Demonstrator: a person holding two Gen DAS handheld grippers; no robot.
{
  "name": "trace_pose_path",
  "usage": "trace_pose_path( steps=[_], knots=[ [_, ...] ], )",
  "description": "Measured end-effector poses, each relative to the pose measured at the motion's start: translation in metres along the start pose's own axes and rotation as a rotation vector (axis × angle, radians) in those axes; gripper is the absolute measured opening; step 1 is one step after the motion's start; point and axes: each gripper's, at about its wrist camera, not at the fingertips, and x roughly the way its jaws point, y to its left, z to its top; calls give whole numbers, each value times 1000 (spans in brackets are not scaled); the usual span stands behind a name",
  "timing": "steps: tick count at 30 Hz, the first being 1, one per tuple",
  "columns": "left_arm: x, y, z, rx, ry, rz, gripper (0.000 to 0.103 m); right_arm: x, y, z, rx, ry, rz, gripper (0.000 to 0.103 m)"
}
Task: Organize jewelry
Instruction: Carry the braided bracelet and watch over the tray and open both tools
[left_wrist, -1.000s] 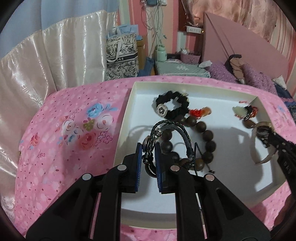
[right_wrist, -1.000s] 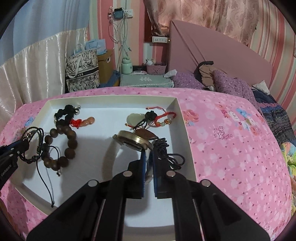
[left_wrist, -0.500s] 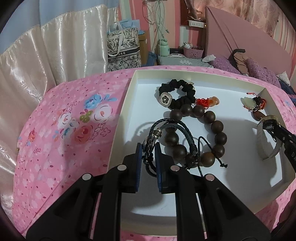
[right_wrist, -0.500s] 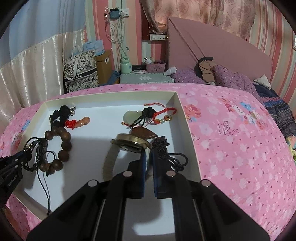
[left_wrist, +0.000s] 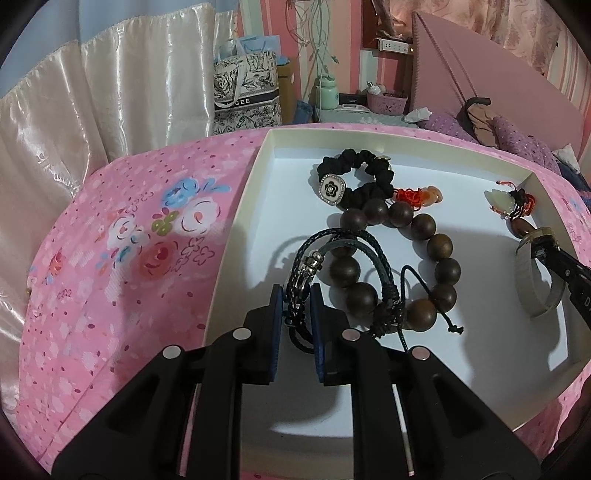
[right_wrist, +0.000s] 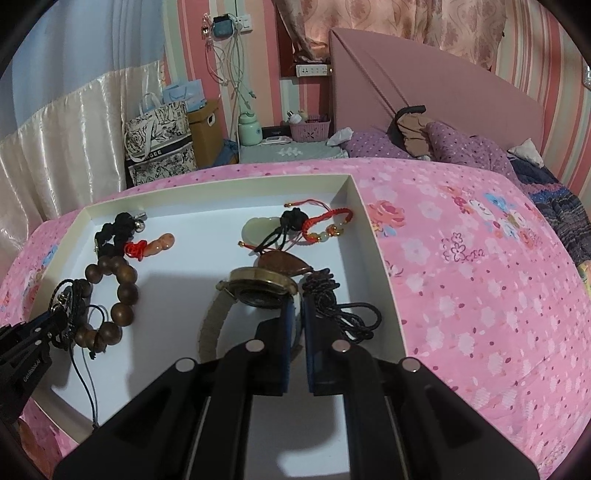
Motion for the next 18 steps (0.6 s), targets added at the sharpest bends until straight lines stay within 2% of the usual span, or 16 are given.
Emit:
trace_pose_path(
  steps=[10, 18],
  knots=[
    [4, -1, 0, 3, 4, 9, 15, -2, 8, -7, -36, -8, -15, 7],
    [3, -3, 0, 2, 2, 16, 15, 9, 2, -10, -12, 33, -4, 10]
  ],
)
